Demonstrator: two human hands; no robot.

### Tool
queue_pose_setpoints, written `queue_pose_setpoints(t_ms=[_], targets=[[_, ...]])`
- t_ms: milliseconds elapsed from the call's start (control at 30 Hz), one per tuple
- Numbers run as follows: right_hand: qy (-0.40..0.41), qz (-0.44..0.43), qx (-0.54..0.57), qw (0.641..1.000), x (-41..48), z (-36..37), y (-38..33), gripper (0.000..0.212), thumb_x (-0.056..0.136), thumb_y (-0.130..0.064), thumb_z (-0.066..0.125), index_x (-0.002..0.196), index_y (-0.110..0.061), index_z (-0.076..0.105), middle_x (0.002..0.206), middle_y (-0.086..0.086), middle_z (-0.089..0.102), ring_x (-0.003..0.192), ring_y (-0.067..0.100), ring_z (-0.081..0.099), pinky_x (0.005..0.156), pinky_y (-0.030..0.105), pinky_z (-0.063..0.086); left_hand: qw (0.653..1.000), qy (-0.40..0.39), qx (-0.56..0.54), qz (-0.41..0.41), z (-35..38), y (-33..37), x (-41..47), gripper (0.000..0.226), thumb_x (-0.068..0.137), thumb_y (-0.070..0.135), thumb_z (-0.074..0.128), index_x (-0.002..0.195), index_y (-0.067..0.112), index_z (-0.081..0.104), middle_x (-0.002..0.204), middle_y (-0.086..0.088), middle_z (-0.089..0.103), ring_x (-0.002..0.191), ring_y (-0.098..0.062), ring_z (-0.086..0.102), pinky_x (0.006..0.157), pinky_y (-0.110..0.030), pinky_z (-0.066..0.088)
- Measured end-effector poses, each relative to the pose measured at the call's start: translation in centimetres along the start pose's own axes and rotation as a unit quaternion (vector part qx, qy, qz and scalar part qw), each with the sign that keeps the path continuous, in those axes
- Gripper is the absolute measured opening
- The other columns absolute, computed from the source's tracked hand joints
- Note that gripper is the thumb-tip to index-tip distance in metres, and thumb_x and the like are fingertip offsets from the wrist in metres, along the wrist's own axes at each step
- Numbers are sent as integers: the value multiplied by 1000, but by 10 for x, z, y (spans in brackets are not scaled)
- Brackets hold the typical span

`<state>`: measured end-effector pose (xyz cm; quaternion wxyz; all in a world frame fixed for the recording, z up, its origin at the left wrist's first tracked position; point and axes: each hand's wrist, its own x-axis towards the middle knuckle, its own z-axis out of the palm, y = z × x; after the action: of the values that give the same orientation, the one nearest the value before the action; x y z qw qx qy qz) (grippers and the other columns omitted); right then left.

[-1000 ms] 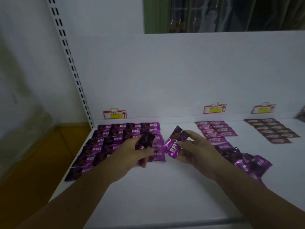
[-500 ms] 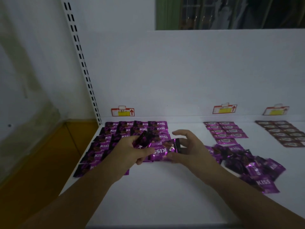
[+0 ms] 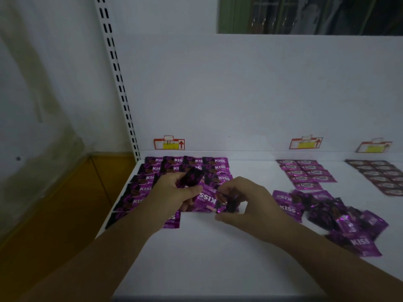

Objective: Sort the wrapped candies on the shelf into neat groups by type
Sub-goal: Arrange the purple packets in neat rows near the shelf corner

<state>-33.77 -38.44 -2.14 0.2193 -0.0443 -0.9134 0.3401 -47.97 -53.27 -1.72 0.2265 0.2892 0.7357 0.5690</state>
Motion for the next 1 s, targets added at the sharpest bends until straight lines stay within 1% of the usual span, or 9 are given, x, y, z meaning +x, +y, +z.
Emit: queue_pose_setpoints(t_ms=[100,233,367,433,600,667,767,833,1000], targets=[[-10,24,13,1000,1,3,-4,37,68,-37,79,89,-47,51,84,-18,60,75,-1,59,69,15,49,1000,3,-6,9,-1,1,-1,9,80,19,69,78,27,65,60,8,68,47,-4,61,45,-13,47],[-29,130,198,971,8,8,-9,36,75,-18,76,100,-32,56,83,-10,67,72,11,67,69,28,55,999,-38,-19,12,0,4,-2,11,79,19,70,76,30,70,67,7,70,48,-5,61,46,-15,47],[-39,171,274,946,12,13,-14,44,76,-5,73,110,-26,54,72,-5,67,67,14,68,65,28,53,997,-53,-53,16,5,5,-5,4,74,33,71,74,37,71,69,3,71,54,-10,63,51,-21,52],[-2,183,334,925,13,13,-14,39,79,1,69,105,-25,58,83,0,68,70,18,69,63,30,55,997,-49,-65,9,3,2,-7,7,68,38,71,72,33,71,68,1,70,57,-11,64,54,-21,54],[17,211,405,890,9,15,-10,15,83,4,62,85,-10,56,90,10,71,80,27,71,70,34,58,998,-63,-6,-10,-1,-8,-10,23,71,10,77,79,27,65,65,13,69,53,-4,63,48,-12,48],[18,186,349,918,5,17,-7,19,81,-1,67,85,-15,56,94,3,69,84,22,70,73,33,58,999,-48,8,-21,-5,-9,-9,24,69,8,78,81,25,65,67,12,70,56,-7,65,49,-14,49],[23,2,143,989,-1,13,-3,28,74,-12,76,95,-23,61,99,-11,64,92,7,63,79,20,52,998,-46,24,-38,-14,-10,-6,23,67,8,80,79,23,67,74,5,72,71,-20,68,55,-22,56],[2,-112,11,994,-1,12,-1,23,73,-16,79,93,-17,68,106,-8,64,99,5,60,82,24,51,996,-66,31,-45,-17,-9,-6,24,65,7,81,79,23,68,75,4,72,74,-23,69,57,-24,57],[-44,-177,-129,975,6,6,-2,24,73,-27,78,94,-18,71,105,-4,67,97,8,61,80,27,53,994,-94,19,-54,-22,-7,-8,21,65,5,80,77,18,70,73,0,72,57,-14,65,54,-23,56]])
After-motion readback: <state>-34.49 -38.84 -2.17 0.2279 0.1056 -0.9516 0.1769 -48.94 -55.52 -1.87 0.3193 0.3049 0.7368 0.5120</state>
